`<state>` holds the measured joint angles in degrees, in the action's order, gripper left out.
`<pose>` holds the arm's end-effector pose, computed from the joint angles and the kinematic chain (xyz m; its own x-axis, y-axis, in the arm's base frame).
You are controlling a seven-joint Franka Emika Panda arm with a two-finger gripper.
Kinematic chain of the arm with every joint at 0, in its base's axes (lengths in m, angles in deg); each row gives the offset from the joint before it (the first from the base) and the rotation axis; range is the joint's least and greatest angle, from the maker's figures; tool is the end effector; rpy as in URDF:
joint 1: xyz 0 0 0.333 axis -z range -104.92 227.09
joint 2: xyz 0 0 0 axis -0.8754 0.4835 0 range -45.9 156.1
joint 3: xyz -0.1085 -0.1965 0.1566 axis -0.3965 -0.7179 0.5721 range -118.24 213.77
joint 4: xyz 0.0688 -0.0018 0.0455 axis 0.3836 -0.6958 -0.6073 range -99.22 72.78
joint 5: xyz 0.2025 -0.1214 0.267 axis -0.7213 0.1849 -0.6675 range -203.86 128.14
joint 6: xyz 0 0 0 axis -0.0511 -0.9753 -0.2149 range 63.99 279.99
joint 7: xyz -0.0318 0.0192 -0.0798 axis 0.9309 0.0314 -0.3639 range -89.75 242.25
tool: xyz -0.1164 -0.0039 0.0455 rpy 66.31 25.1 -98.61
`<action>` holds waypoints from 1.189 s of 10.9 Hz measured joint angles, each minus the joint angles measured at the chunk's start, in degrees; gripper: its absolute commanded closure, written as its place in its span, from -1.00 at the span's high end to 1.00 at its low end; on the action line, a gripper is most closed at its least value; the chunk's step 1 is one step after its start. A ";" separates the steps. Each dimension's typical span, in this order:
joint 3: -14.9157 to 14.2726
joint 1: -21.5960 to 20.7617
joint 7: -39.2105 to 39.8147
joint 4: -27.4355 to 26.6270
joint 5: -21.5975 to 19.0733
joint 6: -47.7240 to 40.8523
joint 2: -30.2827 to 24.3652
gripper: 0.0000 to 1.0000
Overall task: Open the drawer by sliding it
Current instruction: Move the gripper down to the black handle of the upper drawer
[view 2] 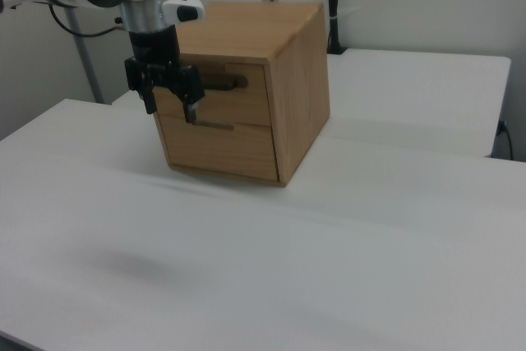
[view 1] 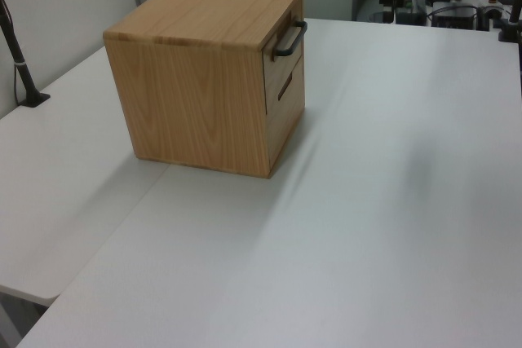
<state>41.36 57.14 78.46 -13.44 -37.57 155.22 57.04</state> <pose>0.5245 -0.0224 0.5454 0.9994 -0.0043 -0.0338 -0.0040 -1.0000 0.0075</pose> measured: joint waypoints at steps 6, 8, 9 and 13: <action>-0.13 0.04 0.00 0.00 0.00 -2.55 -0.05 1.00; -0.40 0.30 0.00 0.13 0.00 -2.55 -0.11 1.00; -0.41 0.47 0.00 0.20 0.00 -2.55 -0.12 1.00; -0.40 0.62 0.00 0.22 0.00 -2.55 -0.12 1.00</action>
<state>40.96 57.76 78.47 -13.22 -37.57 152.67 56.92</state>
